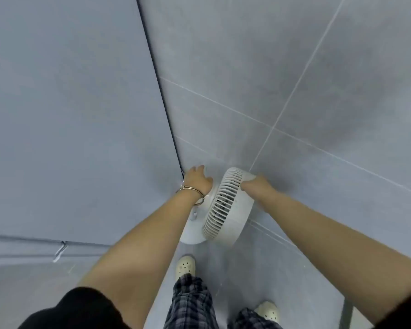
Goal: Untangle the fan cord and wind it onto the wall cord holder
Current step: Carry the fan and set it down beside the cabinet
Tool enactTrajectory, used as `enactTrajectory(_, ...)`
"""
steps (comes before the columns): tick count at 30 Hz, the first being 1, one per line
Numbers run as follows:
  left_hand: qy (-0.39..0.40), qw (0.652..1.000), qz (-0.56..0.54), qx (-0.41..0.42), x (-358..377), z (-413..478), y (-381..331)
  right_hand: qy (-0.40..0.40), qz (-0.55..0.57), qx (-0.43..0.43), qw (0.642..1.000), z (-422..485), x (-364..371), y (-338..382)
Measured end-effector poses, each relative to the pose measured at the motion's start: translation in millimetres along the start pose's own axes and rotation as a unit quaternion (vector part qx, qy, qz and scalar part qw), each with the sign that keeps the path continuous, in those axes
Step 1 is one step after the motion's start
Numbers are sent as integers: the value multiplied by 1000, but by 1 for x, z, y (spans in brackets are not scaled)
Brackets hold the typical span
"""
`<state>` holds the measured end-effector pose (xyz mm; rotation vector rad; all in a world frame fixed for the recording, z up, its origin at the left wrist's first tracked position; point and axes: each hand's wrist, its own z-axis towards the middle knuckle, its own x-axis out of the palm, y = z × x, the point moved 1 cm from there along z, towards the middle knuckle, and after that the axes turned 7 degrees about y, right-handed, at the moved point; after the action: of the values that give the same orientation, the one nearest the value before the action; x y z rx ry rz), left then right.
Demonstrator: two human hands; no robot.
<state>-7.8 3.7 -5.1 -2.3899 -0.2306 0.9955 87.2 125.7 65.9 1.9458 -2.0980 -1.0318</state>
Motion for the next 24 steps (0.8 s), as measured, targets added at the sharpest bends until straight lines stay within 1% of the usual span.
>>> enactTrajectory(3, -8, 998, -33, -58, -1, 4, 10, 57, 86, 59, 993, -5, 1, -3)
enactTrajectory(5, -16, 992, -92, -87, -4, 7, 16, 69, 131, 93, 985, -4, 5, -6)
enactTrajectory(8, -25, 980, -164, -107, -8, 11, 22, 42, 155, 105, 981, 1, 12, -8)
enactTrajectory(13, 27, 972, -192, -130, -11, 22, 40, 3, 193, 119, 974, 11, 20, -8)
enactTrajectory(17, 48, 953, -262, -146, -15, 29, 47, -17, 223, 144, 964, 11, 25, -5)
enactTrajectory(19, 49, 936, -310, -160, -11, 36, 51, -26, 243, 149, 958, 9, 27, -6)
enactTrajectory(21, 43, 927, -329, -175, 1, 47, 59, -29, 257, 143, 955, 9, 28, -10)
enactTrajectory(24, 30, 921, -350, -169, 0, 22, 38, -35, 249, 131, 959, 4, 24, -15)
